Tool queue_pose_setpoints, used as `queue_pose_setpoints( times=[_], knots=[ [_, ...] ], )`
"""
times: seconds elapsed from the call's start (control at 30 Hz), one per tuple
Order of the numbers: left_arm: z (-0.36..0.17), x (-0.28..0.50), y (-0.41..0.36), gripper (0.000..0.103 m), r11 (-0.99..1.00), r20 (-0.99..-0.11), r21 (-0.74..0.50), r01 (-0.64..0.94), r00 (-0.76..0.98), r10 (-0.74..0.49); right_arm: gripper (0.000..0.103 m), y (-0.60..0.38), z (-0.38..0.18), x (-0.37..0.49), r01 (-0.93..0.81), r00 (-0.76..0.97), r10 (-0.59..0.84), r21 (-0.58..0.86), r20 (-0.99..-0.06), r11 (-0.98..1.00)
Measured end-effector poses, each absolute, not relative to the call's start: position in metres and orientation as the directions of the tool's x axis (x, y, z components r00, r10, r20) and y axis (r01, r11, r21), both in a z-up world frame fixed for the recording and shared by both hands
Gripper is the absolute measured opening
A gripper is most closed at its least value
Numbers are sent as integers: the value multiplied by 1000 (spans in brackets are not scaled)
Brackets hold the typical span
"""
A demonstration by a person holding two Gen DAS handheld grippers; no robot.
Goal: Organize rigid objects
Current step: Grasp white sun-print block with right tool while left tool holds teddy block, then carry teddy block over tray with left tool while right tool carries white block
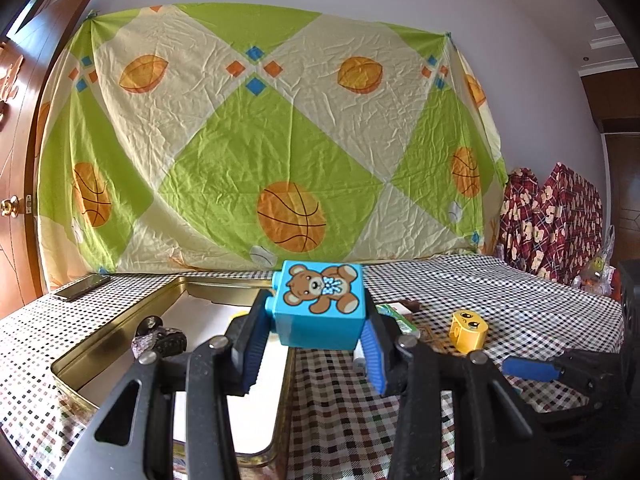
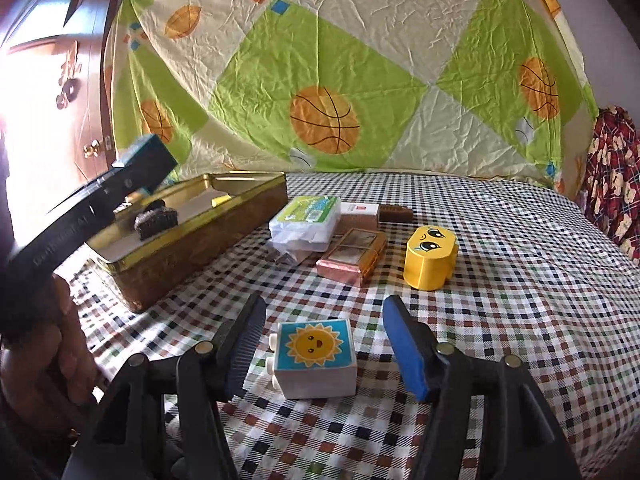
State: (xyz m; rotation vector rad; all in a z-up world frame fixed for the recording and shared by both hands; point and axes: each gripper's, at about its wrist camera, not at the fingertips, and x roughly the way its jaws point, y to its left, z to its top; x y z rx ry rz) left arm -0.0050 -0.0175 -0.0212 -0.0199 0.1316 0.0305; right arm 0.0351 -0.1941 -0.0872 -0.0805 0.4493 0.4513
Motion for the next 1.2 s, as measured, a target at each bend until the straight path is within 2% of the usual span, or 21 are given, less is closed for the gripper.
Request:
queue_pose_setpoints(
  times=[0.03,0.2,0.57,0.83,1.2],
  knots=[
    [-21,-5,-18,41,999,-131,-18,-32,991,29,44,-194,-87,35,-447,800,416,31,-432,894],
    [-21,-5,-17,41,999,-131,-16,-33,991,31,44,-193,-84,31,-445,810,405,5,-423,895],
    [-19,-11,-7,41,998,-110,-15,-62,992,60,44,-183,-58,28,-459,843,434,-7,-318,888],
    [-17,-16,10,41,994,-81,-23,-111,991,109,44,-164,-51,29,-496,834,472,-12,-286,868],
    [-18,-15,38,41,986,-95,-58,-157,984,151,44,-144,-45,41,-527,818,509,6,-268,850]
  ],
)
